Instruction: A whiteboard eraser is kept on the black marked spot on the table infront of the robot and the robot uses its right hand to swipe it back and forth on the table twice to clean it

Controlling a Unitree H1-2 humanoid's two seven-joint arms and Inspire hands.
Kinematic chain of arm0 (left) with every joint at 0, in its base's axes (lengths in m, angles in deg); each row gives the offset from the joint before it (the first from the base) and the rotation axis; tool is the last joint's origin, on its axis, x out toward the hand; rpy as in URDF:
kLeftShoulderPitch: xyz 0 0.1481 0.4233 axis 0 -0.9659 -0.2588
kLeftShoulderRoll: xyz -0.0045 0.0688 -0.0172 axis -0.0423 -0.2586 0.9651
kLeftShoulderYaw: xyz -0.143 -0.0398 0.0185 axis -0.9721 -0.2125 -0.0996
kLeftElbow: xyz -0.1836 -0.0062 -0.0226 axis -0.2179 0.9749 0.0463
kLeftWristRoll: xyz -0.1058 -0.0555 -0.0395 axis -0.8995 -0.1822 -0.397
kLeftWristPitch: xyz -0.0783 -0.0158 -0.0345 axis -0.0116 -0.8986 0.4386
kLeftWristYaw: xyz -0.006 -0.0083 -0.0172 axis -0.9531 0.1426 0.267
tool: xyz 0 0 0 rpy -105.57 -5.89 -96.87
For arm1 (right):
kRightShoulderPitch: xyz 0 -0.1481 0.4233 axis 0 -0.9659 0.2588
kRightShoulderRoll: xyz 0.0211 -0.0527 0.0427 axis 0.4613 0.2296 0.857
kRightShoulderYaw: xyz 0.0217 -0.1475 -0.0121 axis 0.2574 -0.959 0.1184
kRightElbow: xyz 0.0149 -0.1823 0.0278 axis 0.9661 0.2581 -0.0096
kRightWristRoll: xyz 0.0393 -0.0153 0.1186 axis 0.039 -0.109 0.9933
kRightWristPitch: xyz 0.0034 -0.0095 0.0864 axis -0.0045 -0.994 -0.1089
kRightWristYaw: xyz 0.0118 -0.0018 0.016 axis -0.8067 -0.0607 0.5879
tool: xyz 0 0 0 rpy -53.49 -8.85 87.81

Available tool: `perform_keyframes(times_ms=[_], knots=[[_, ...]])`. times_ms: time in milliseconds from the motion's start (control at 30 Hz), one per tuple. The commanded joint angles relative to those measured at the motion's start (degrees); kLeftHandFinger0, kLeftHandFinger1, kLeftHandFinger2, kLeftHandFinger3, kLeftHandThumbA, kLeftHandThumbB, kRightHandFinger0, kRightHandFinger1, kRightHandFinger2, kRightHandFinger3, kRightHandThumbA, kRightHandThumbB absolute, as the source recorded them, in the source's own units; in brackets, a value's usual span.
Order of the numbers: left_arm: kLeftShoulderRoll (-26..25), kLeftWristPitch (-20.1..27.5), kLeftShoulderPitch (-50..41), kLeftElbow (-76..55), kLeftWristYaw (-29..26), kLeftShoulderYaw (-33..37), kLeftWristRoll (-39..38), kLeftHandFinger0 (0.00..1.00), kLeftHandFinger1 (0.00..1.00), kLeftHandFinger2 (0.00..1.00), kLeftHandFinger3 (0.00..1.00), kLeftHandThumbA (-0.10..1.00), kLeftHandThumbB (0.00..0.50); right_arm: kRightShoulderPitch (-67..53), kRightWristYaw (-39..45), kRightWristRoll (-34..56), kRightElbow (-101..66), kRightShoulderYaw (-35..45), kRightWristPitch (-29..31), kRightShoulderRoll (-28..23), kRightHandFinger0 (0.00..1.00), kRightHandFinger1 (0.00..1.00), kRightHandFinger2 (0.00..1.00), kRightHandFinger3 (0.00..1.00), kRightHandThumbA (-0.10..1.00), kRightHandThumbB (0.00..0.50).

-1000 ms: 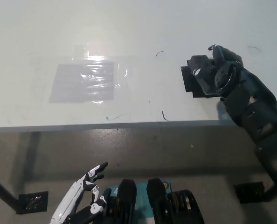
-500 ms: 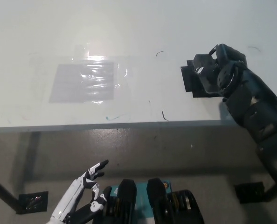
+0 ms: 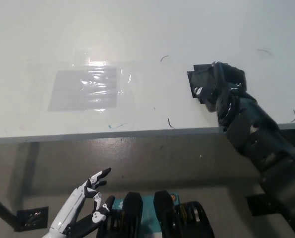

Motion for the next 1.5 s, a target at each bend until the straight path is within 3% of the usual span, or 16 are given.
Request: perform_keyframes(times_ms=[0, 200, 267, 300, 433, 567, 700, 767, 933, 1100, 1133, 1167, 1200, 1300, 1367, 1467], knots=[[-1.1, 0.3, 0.5, -1.3, 0.7, -0.5, -0.8, 0.95, 1.0, 1.0, 1.0, 0.59, 0.413, -3.9, 2.3, -0.9, 0.4, -1.2, 2.4, 5.5, 0.03, 0.13, 0.24, 0.55, 0.78, 0.32], [-1.0, 0.6, 0.6, -1.1, 1.0, -0.4, -0.7, 0.95, 1.0, 1.0, 1.0, 0.6, 0.408, -2.0, 2.0, -1.4, 0.3, -2.5, 2.4, 10.5, 0.15, 0.23, 0.31, 0.55, 0.82, 0.328], [-0.9, 0.6, 0.6, -1.1, 1.1, -0.4, -0.8, 0.95, 1.0, 1.0, 1.0, 0.6, 0.407, -1.2, 2.3, -1.1, 0.2, -2.3, 2.2, 11.5, 0.08, 0.14, 0.23, 0.54, 0.83, 0.33], [-0.9, 0.6, 0.6, -1.0, 1.2, -0.4, -0.9, 0.95, 1.0, 1.0, 1.0, 0.6, 0.407, -0.1, 2.4, -1.3, 0.1, -2.5, 2.2, 12.7, 0.0, 0.01, 0.1, 0.41, 0.85, 0.325], [-0.8, 1.0, 0.9, -0.8, 1.3, -0.2, -0.7, 0.94, 1.0, 1.0, 1.0, 0.6, 0.394, 3.9, 2.7, -1.2, -0.3, -2.4, 2.2, 17.1, 0.02, 0.05, 0.16, 0.53, 0.88, 0.305], [-0.7, 2.6, 1.4, 0.2, 1.6, 0.2, -1.2, 0.93, 1.0, 1.0, 1.0, 0.64, 0.342, 6.8, 1.8, -1.3, -0.7, -2.4, 3.0, 20.5, 0.0, 0.0, 0.0, 0.26, 0.89, 0.329], [-0.8, 3.0, 1.5, 0.4, 1.9, 0.1, -1.3, 0.92, 1.0, 1.0, 1.0, 0.69, 0.348, 8.0, 2.3, -1.2, -0.6, -2.2, 2.6, 21.8, 0.0, 0.0, 0.01, 0.22, 0.83, 0.302], [-0.9, 2.5, 1.4, 0.0, 1.9, 0.0, -1.3, 0.93, 1.0, 1.0, 1.0, 0.7, 0.354, 7.5, 2.6, -1.6, -0.4, -2.5, 2.5, 20.7, 0.04, 0.08, 0.12, 0.38, 0.85, 0.303], [-1.2, 2.6, 1.4, -0.4, 1.8, -0.2, -0.9, 0.93, 1.0, 1.0, 1.0, 0.69, 0.349, 5.0, 2.6, -1.8, 0.2, -2.7, 1.8, 16.6, 0.08, 0.1, 0.15, 0.45, 0.85, 0.288], [-1.3, 1.3, 1.8, -1.0, 2.0, -0.2, -0.8, 0.93, 1.0, 1.0, 1.0, 0.7, 0.354, 2.3, 2.2, -3.2, 0.6, -4.2, 2.0, 11.5, 0.06, 0.07, 0.14, 0.45, 0.85, 0.302], [-1.3, 1.3, 1.7, -1.0, 2.0, -0.2, -0.7, 0.93, 1.0, 1.0, 1.0, 0.69, 0.355, 1.6, 1.8, -3.5, 0.7, -4.6, 2.1, 10.3, 0.0, 0.0, 0.07, 0.38, 0.85, 0.311], [-1.3, 1.2, 1.7, -1.1, 1.9, -0.2, -0.5, 0.93, 1.0, 1.0, 1.0, 0.7, 0.356, 1.0, 1.9, -3.6, 0.8, -4.7, 1.9, 8.9, 0.07, 0.08, 0.13, 0.4, 0.85, 0.324], [-1.3, 1.0, 1.8, -1.2, 1.9, -0.1, -0.2, 0.93, 1.0, 1.0, 1.0, 0.7, 0.361, 0.5, 2.5, -3.6, 0.9, -4.9, 1.7, 7.2, 0.21, 0.22, 0.27, 0.47, 0.85, 0.322], [-1.4, 1.1, 1.8, -1.2, 1.9, -0.2, -0.4, 0.93, 1.0, 1.0, 1.0, 0.7, 0.359, -1.0, 2.6, -3.8, 1.0, -5.3, 1.4, 3.0, 0.18, 0.18, 0.28, 0.58, 0.83, 0.306], [-1.4, 1.1, 1.5, -1.4, 2.0, -0.2, -0.6, 0.93, 1.0, 1.0, 1.0, 0.69, 0.358, -2.3, 3.1, -4.3, 1.3, -6.0, 0.6, -0.8, 0.21, 0.25, 0.4, 0.81, 0.84, 0.301], [-1.5, 0.7, 1.2, -1.7, 1.8, -0.3, -0.1, 0.93, 1.0, 1.0, 1.0, 0.69, 0.36, -4.0, 3.0, -4.5, 1.3, -6.6, 0.6, -5.3, 0.01, 0.03, 0.22, 0.65, 0.83, 0.285]])
